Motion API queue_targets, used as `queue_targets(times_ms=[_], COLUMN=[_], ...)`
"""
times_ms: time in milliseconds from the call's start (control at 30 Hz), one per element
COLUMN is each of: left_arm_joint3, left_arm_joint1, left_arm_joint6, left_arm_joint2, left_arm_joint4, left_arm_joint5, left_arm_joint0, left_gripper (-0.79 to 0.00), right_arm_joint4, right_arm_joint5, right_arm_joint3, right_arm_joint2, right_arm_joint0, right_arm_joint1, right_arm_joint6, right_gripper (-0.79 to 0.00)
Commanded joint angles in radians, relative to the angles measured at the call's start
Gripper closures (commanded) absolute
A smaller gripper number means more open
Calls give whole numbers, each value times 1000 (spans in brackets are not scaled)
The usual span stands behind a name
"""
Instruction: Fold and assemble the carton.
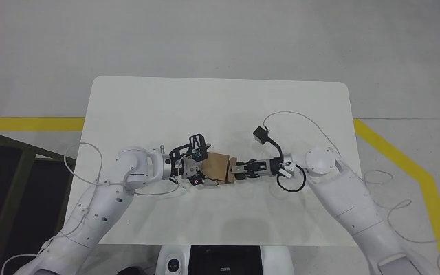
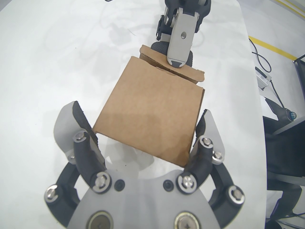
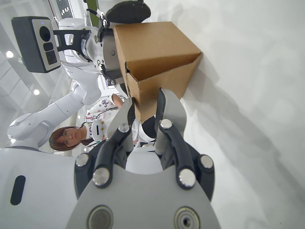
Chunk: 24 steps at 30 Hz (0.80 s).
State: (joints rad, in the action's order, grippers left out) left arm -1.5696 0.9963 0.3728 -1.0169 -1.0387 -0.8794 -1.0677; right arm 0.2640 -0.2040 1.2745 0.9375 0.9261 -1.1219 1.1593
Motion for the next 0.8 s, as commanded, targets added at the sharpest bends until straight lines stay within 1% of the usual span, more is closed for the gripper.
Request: queue_targets(times_ms=[0, 667, 767], left_arm_joint3=[0, -1, -1], left_arm_joint1=[0, 1, 1], left_arm_joint6=[-1, -1, -1], left_arm_joint2=[0, 6, 7], left_arm_joint4=[0, 7, 9], left_arm_joint5=[0, 0, -1], left_arm_joint0=[0, 3, 3], left_gripper=[-785, -785, -785], right_arm_joint4=[-1, -22, -20], right_arm_joint5=[1, 23, 23], right_arm_joint3=[3, 12, 13], right_arm_joint2=[2, -40, -51], right_arm_joint0=[2, -37, -45], right_arm_joint1=[1, -15, -20], right_arm_joint6=[0, -2, -5], right_gripper=[-145, -92, -95])
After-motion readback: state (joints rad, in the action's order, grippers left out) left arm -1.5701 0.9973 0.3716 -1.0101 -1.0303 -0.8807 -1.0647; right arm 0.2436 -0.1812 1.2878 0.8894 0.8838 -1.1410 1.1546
